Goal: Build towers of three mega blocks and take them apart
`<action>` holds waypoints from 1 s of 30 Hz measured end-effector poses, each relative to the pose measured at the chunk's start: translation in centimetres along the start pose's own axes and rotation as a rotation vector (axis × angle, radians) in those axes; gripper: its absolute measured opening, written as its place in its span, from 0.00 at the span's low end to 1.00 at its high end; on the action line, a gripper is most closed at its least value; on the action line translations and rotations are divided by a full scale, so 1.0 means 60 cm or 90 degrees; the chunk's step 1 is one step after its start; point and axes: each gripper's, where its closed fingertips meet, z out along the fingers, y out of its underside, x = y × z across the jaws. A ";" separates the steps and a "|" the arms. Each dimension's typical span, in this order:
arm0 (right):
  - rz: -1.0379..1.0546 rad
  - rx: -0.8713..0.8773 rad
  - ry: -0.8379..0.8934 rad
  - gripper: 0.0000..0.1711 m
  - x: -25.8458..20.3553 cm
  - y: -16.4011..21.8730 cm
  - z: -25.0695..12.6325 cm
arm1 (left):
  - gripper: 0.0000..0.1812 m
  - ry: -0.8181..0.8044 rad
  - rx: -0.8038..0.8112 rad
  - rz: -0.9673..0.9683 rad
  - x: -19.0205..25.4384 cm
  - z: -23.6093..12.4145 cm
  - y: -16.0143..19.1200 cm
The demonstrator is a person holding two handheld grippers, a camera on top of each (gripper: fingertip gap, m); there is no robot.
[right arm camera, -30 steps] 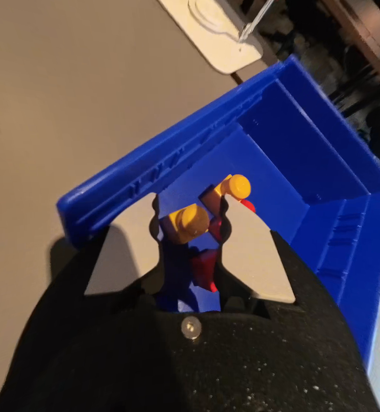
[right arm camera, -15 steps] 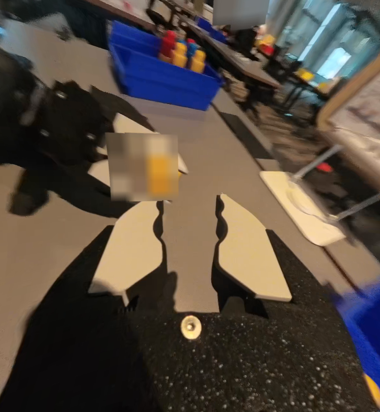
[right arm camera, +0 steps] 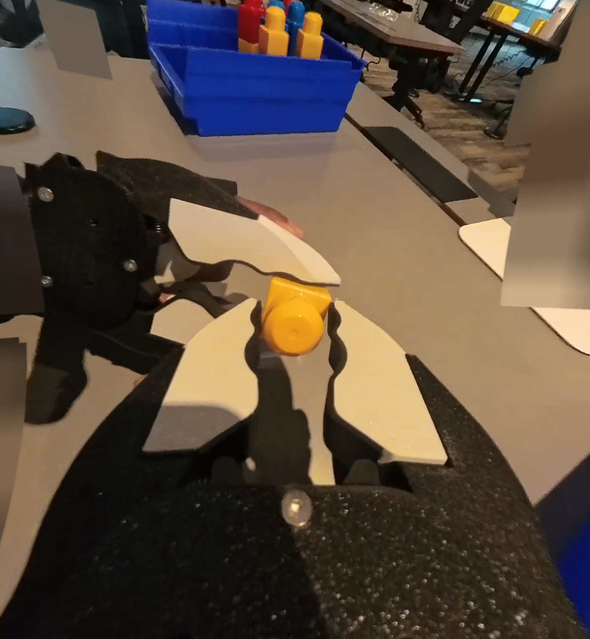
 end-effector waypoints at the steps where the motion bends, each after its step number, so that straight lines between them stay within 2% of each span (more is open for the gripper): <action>1: -0.007 0.006 0.015 0.21 0.006 -0.003 -0.004 | 0.20 -0.007 0.006 -0.006 -0.004 -0.001 -0.001; 5: -0.004 0.063 0.101 0.21 0.054 -0.028 -0.044 | 0.20 -0.031 0.013 -0.040 -0.022 -0.005 0.003; 9: 0.022 0.118 0.256 0.21 0.168 -0.032 -0.143 | 0.18 -0.036 0.000 -0.054 -0.030 -0.006 0.012; 13: 0.069 0.036 0.465 0.21 0.319 0.058 -0.276 | 0.15 -0.031 -0.002 -0.035 -0.025 -0.005 0.010; 16: 0.114 -0.093 0.539 0.21 0.395 0.152 -0.331 | 0.14 -0.018 0.002 -0.029 -0.015 -0.002 0.004; 19: 0.118 -0.201 0.548 0.21 0.439 0.209 -0.336 | 0.13 -0.008 0.001 -0.010 -0.005 0.000 -0.001; 25: 0.074 -0.384 0.561 0.21 0.482 0.269 -0.306 | 0.12 -0.015 -0.002 -0.013 -0.012 -0.002 0.003; 30: 0.057 -0.394 0.570 0.27 0.478 0.272 -0.298 | 0.12 -0.015 -0.003 -0.013 -0.014 -0.003 0.003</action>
